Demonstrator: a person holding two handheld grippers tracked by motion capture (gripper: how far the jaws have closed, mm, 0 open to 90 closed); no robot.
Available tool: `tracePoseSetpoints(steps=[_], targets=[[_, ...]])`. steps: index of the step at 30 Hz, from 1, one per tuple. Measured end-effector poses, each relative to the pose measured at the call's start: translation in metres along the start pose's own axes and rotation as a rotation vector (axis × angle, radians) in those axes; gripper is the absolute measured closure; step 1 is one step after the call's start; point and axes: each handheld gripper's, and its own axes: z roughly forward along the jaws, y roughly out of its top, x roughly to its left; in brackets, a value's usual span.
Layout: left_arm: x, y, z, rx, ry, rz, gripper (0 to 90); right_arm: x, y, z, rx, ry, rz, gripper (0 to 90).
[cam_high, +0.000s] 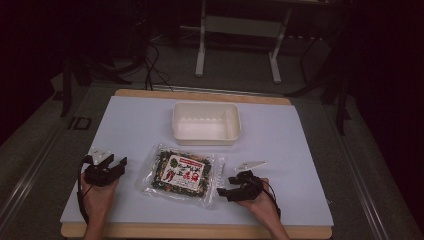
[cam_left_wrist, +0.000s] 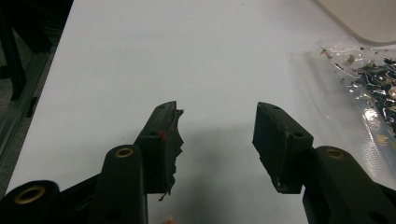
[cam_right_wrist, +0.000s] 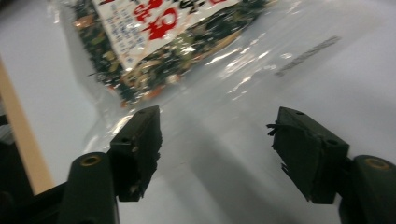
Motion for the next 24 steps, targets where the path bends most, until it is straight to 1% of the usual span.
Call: tracePoseSetpoints(steps=[8, 10, 13, 15, 17, 24], targets=[[0.0, 0.0, -0.001, -0.004, 0.012, 0.003, 50.0, 0.01, -0.003, 0.003, 0.017, 0.052, 0.005, 16.8], [0.0, 0.0, -0.001, -0.005, 0.015, 0.004, 49.9, 0.013, -0.004, 0.004, 0.021, 0.057, 0.009, 14.3], [0.001, 0.0, -0.002, -0.009, 0.019, 0.002, 49.8, 0.016, -0.005, 0.005, 0.033, 0.065, 0.007, 13.7], [0.001, 0.0, -0.002, -0.009, 0.021, 0.001, 49.8, 0.018, -0.006, 0.006, 0.045, 0.085, 0.007, 13.7], [0.001, 0.0, -0.002, -0.01, 0.023, 0.0, 49.7, 0.02, -0.006, 0.007, 0.058, 0.093, 0.002, 13.6], [0.002, 0.0, -0.003, -0.014, 0.03, 0.0, 49.5, 0.026, -0.009, 0.007, 0.082, 0.105, -0.005, 13.9]])
